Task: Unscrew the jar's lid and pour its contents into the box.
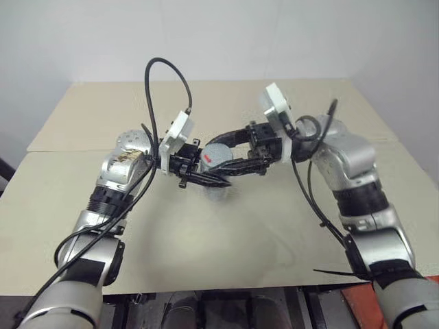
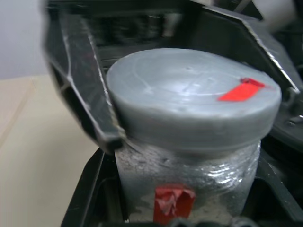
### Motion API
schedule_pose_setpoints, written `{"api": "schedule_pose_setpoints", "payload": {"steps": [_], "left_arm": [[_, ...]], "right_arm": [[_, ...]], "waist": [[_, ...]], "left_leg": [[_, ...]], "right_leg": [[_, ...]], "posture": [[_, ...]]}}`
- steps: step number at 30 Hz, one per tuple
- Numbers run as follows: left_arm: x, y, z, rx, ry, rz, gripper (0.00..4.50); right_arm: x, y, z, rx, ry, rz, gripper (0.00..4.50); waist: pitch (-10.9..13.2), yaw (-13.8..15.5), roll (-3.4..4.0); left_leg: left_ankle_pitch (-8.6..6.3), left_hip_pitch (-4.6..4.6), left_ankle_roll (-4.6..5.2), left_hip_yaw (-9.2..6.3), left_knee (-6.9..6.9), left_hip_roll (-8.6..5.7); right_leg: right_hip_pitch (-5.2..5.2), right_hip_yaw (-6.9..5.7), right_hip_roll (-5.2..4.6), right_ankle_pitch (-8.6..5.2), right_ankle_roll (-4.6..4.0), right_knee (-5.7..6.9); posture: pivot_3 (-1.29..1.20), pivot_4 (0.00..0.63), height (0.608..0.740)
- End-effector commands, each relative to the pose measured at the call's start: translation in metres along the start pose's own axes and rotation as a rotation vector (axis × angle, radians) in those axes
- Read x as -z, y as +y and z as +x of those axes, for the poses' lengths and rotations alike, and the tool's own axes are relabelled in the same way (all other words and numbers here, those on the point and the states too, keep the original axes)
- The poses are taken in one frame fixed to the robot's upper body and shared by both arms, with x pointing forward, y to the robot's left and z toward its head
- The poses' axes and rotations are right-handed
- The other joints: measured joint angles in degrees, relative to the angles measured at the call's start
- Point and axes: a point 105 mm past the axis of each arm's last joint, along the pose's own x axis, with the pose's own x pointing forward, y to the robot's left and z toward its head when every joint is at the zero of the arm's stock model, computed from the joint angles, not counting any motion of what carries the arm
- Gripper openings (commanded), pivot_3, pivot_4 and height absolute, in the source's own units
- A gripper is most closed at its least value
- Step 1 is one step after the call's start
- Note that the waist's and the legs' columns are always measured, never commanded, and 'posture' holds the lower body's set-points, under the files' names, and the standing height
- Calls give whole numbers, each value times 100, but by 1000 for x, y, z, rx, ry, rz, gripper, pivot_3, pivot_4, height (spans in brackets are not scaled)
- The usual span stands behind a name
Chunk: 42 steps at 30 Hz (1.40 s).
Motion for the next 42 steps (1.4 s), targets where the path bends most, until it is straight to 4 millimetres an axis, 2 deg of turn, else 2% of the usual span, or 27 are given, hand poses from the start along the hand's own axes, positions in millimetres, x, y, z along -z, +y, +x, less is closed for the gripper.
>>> {"api": "schedule_pose_setpoints", "payload": {"steps": [1,4,8,10,13,14,19,22,25,28,32,37,42], "left_arm": [[-22,-2,-5,16,-39,69,2004],[-23,-2,-3,21,-48,79,2004],[-21,-2,-5,10,-46,79,2004],[-20,-1,-8,-4,-38,76,2004],[-17,3,-18,-55,-33,61,2004],[-16,5,-22,-75,-31,54,2004],[-12,13,-45,-199,-33,23,2004],[-6,17,-55,-278,-27,11,2004],[4,25,-58,-374,2,6,2004],[10,34,-57,-451,19,6,2004],[6,41,-51,-504,-14,11,2004],[5,38,-43,-471,-25,16,2004],[3,37,-40,-455,-24,17,2004]], "right_arm": [[4,2,5,-159,19,-52,2775],[5,-11,12,-148,15,-58,2775],[6,-16,13,-141,14,-64,2775],[5,-19,12,-123,10,-52,3510],[2,-20,6,-79,-15,-18,4369],[2,-20,3,-50,-16,-21,4439],[-5,-26,-22,202,-41,-46,4439],[-11,-19,-36,323,-29,-72,4439],[-17,-12,-41,451,3,-86,4439],[-27,-8,-34,540,-1,-62,4439],[-34,-12,-13,667,5,-42,4439],[-27,-25,6,792,82,-99,4439],[-22,-32,16,805,90,-100,4439]], "waist": [[0,-12,0],[1,-49,1],[1,-59,2],[1,-46,2],[1,-41,2],[1,-43,2],[1,-44,2],[1,-29,2],[1,11,2],[1,17,2],[1,10,2],[1,14,2],[1,14,2]], "left_leg": [[0,1,0,-1,-1,1],[1,6,-2,2,-2,3],[2,4,-4,-1,-1,4],[2,3,-4,-4,-1,5],[2,2,-4,-3,0,4],[3,1,-5,-3,0,4],[4,0,-7,-3,0,5],[4,-8,-8,-2,0,7],[4,-7,-8,-3,-2,7],[4,-8,-8,1,-1,8],[6,-6,-11,2,-1,7],[6,-11,-10,7,-1,-1],[6,-14,-10,6,-2,-3]], "right_leg": [[0,0,0,0,0,1],[-2,-2,0,0,0,7],[-3,-9,-2,0,0,12],[-3,-15,-7,0,0,13],[-3,-26,-10,0,0,14],[-4,-28,-9,0,0,14],[-6,-37,-12,0,0,16],[-15,-37,-16,0,0,19],[-17,-40,-16,0,0,21],[-18,-39,-17,0,0,22],[-19,-37,-16,0,-1,26],[-27,-35,-17,0,0,28],[-31,-38,-16,0,0,29]], "posture": [[0,150,740],[0,150,740],[0,150,740],[0,150,740],[0,150,740],[0,150,740],[0,150,740],[0,150,740],[0,150,740],[0,150,740],[0,150,740],[0,150,740],[0,150,740]]}}
